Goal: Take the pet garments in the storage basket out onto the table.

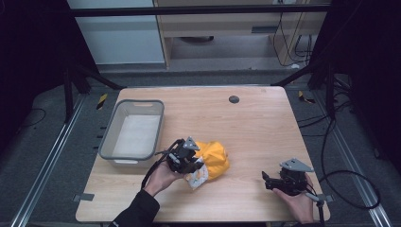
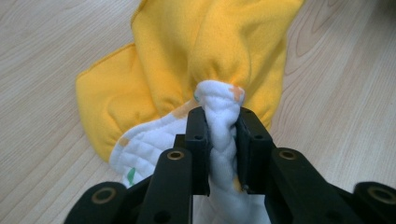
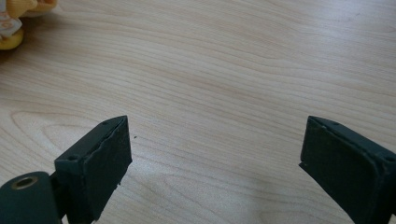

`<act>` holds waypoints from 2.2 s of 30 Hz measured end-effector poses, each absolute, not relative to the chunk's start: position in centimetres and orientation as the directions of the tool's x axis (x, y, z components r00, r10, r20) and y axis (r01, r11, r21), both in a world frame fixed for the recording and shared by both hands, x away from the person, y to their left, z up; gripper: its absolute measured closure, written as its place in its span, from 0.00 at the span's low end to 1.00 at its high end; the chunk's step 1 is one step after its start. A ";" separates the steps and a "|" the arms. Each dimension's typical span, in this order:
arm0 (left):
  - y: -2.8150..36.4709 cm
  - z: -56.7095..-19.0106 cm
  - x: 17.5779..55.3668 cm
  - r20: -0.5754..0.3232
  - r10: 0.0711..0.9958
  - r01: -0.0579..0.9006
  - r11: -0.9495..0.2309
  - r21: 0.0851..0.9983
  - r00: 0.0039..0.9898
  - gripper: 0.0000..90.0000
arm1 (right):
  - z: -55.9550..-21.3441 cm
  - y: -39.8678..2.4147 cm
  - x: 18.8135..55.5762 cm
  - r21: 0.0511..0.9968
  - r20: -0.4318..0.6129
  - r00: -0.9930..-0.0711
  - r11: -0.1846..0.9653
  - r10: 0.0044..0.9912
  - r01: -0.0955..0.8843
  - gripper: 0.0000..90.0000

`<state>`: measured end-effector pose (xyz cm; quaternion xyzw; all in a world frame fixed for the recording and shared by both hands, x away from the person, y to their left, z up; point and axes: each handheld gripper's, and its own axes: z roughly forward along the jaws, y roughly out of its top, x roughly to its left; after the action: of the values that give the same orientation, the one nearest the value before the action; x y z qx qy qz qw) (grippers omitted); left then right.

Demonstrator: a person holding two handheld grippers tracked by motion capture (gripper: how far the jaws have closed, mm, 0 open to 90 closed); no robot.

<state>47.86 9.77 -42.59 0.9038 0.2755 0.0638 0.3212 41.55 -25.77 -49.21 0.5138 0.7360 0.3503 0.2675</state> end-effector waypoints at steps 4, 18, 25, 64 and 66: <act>9.7 -42.8 47.9 -0.066 0.541 0.464 -0.644 0.609 0.838 0.80 | -49.2 -25.7 41.5 0.789 -0.031 -0.330 0.226 0.943 0.571 0.10; 10.4 -42.8 47.7 -0.055 0.554 0.461 -0.630 0.625 0.831 0.59 | -49.2 -25.8 41.5 0.791 -0.031 -0.329 0.225 0.944 0.570 0.10; 11.5 -42.3 47.2 -0.043 0.577 0.455 -0.595 0.663 0.816 0.41 | -49.2 -25.7 41.5 0.790 -0.028 -0.327 0.221 0.944 0.572 0.10; 19.5 -43.7 41.8 -0.035 0.678 0.464 -0.464 0.755 0.734 0.23 | -49.3 -25.5 41.2 0.794 -0.046 -0.337 0.239 0.940 0.559 0.08; 20.0 -44.0 41.7 -0.033 0.687 0.471 -0.462 0.751 0.726 0.23 | -49.3 -25.5 41.2 0.793 -0.046 -0.337 0.239 0.940 0.560 0.08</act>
<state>41.68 20.02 -44.04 0.8438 0.3431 0.1386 0.3888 41.18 -25.52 -49.26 0.5077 0.7388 0.3501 0.2717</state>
